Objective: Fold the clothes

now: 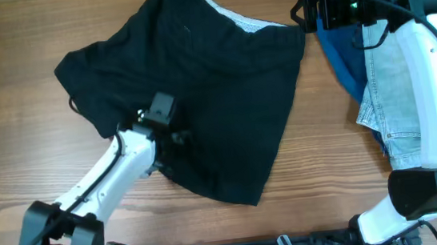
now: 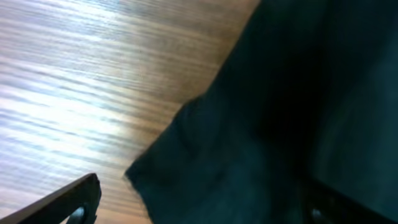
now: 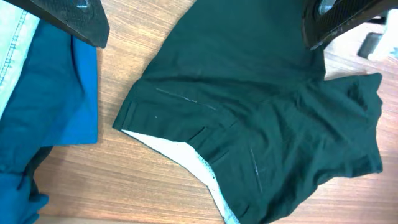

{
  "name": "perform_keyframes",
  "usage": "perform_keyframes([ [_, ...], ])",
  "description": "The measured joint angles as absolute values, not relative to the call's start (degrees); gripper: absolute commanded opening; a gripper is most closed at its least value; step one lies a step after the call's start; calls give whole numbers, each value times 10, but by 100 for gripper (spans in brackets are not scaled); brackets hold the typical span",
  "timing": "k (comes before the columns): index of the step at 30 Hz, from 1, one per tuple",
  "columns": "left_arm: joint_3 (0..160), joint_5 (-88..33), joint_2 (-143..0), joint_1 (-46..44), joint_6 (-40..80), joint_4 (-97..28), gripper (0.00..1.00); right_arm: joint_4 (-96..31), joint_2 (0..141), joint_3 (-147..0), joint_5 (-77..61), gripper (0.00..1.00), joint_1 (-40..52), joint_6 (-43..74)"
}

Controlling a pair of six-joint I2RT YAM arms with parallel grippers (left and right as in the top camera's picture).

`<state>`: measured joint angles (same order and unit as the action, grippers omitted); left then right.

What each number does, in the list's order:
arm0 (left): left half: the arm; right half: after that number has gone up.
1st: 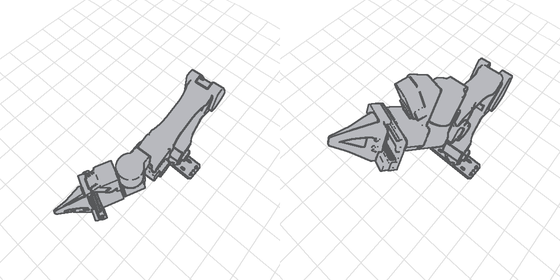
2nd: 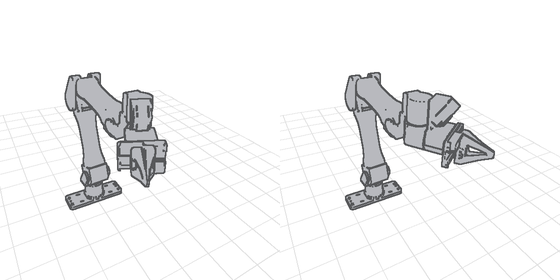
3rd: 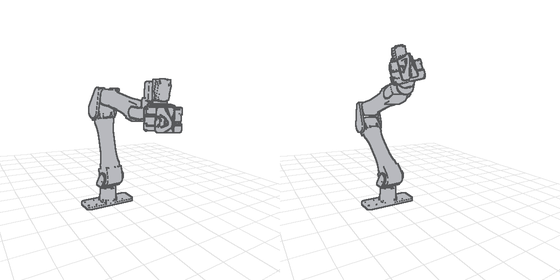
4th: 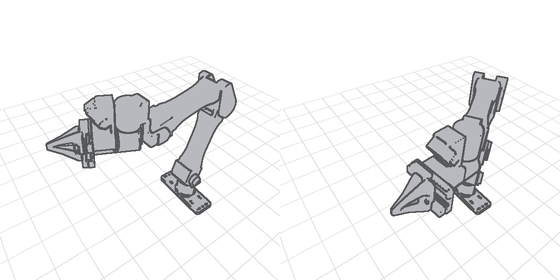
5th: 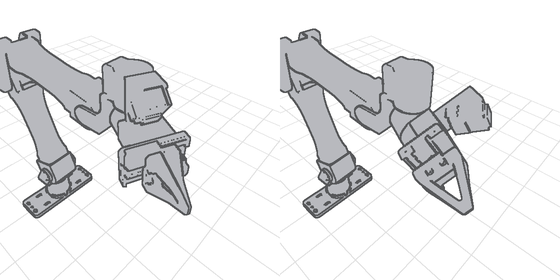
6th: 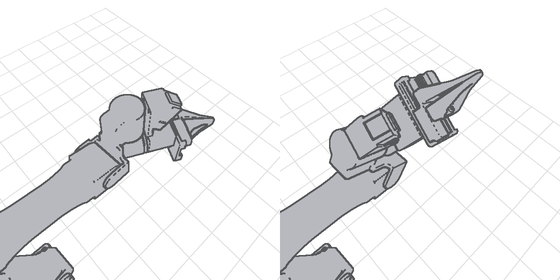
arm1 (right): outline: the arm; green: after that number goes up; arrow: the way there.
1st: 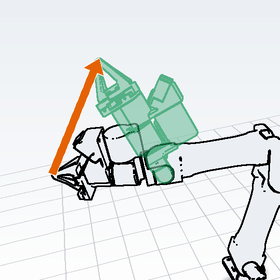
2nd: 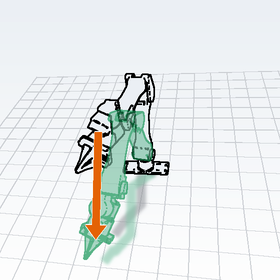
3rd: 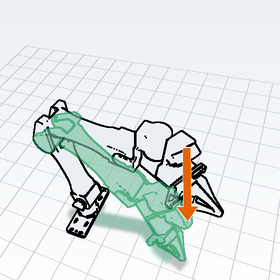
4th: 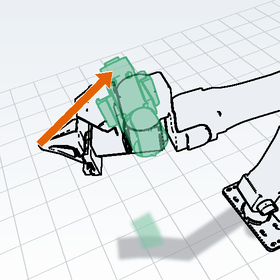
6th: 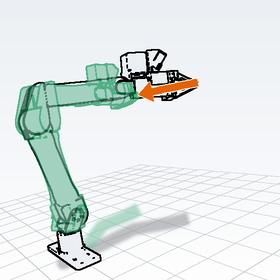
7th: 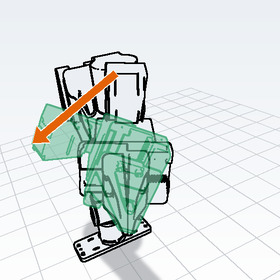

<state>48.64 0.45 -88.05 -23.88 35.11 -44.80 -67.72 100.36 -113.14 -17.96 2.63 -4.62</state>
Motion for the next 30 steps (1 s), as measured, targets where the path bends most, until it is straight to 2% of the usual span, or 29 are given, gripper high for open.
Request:
perform_keyframes([
  [2,451,-2,-881,-234,350,-406,88,-676,1004,-1131,-180,100,26,-48],
  [4,423,-7,-881,-226,348,-371,69,-677,1004,-1131,-180,100,26,-49],
  [5,418,-7,-880,-224,349,-363,55,-677,1004,-1130,-180,100,26,-49],
  [7,413,-7,-878,-222,347,-346,13,-677,1004,-1130,-180,100,26,-49],
  [8,411,-7,-878,-221,347,-343,4,-677,1004,-1130,-180,100,26,-49],
  [16,407,-10,-875,-200,346,-358,4,-677,1006,-1130,-180,100,26,-52],
  [21,404,-16,-866,-61,347,-387,4,-671,1007,-1130,-180,100,26,-57],
  [22,404,-17,-860,-3,346,-383,4,-669,1007,-1130,-180,100,26,-57],
  [26,398,-46,-856,119,311,-289,4,-663,1007,-1130,-180,100,26,-57],
  [30,396,-56,-855,205,278,-173,4,-659,1011,-1130,-180,100,26,-57],
])
